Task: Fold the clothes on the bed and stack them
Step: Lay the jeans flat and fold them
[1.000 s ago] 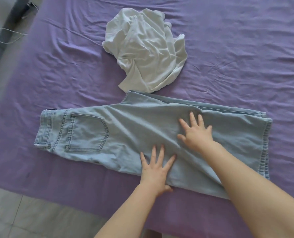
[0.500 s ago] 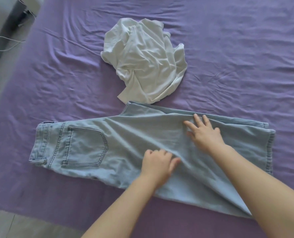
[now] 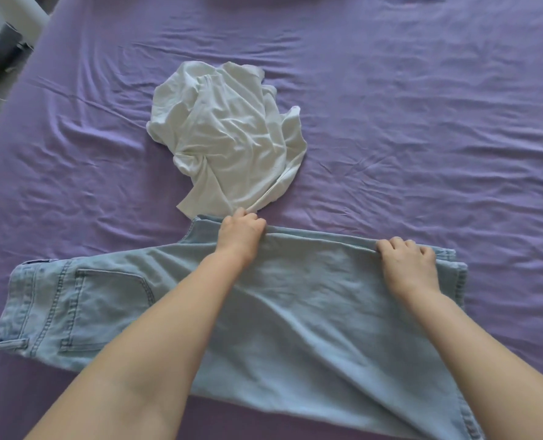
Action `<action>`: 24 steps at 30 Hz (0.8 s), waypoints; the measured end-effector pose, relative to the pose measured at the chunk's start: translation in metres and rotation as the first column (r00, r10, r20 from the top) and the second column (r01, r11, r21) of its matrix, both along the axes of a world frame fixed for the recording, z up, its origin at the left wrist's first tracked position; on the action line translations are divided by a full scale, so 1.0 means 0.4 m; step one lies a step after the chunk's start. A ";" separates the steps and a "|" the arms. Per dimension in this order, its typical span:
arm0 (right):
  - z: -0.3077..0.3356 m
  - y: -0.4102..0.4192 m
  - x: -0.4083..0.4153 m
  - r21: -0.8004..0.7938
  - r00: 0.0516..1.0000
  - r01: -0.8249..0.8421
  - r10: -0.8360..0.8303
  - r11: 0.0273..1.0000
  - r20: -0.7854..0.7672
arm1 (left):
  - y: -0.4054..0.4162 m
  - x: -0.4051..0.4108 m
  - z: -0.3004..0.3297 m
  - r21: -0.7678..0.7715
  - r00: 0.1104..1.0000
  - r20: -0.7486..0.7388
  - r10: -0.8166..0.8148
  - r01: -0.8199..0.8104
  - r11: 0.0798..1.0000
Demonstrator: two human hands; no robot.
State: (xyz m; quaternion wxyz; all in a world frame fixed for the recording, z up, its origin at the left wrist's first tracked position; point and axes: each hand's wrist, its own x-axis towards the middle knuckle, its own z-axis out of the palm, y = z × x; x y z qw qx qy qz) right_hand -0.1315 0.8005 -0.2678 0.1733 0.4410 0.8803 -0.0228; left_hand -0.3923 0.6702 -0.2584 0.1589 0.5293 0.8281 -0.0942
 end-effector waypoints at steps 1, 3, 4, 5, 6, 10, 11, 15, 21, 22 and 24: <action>0.004 0.008 0.018 -0.002 1.000 -0.004 0.004 1.000 0.011 | 0.001 -0.012 0.000 -0.016 1.000 0.017 -0.006 0.007 1.000; 0.012 0.024 0.049 -0.001 0.999 -0.012 0.012 1.000 0.044 | 0.003 -0.031 0.000 -0.050 0.999 0.024 -0.044 0.045 0.998; 0.018 0.030 0.060 0.004 0.997 -0.020 0.020 1.000 0.073 | 0.006 -0.036 -0.001 -0.065 0.997 -0.003 -0.081 0.080 0.995; 0.023 0.036 0.068 0.012 0.994 -0.032 0.031 0.999 0.102 | 0.010 -0.039 -0.002 -0.081 0.993 -0.040 -0.115 0.111 0.991; 0.027 0.040 0.073 0.020 0.992 -0.045 0.043 0.999 0.120 | 0.014 -0.039 -0.003 -0.094 0.988 -0.080 -0.132 0.124 0.988; 0.037 0.044 0.072 0.029 0.989 -0.030 0.025 0.999 0.148 | 0.021 -0.031 -0.011 -0.074 0.975 -0.220 -0.044 0.028 0.997; 0.036 0.046 0.069 0.045 0.991 -0.014 0.008 0.999 0.133 | 0.022 -0.029 -0.012 -0.046 0.972 -0.236 -0.004 -0.007 0.999; 0.002 0.068 0.066 0.156 0.998 0.035 -0.026 0.987 -0.061 | 0.039 -0.019 -0.023 0.036 0.972 -0.179 0.155 -0.152 0.988; -0.036 -0.013 -0.007 0.175 0.946 -0.066 0.118 0.982 -0.303 | 0.032 0.072 -0.056 0.248 0.881 0.073 0.468 -0.470 0.847; -0.048 -0.049 -0.023 0.126 0.939 -0.112 0.146 0.986 -0.311 | 0.027 0.094 -0.061 0.284 0.895 0.086 0.439 -0.444 0.850; -0.069 -0.111 -0.049 -0.008 0.944 -0.162 0.152 0.987 -0.294 | 0.013 0.137 -0.067 0.292 0.940 0.010 0.342 -0.330 0.898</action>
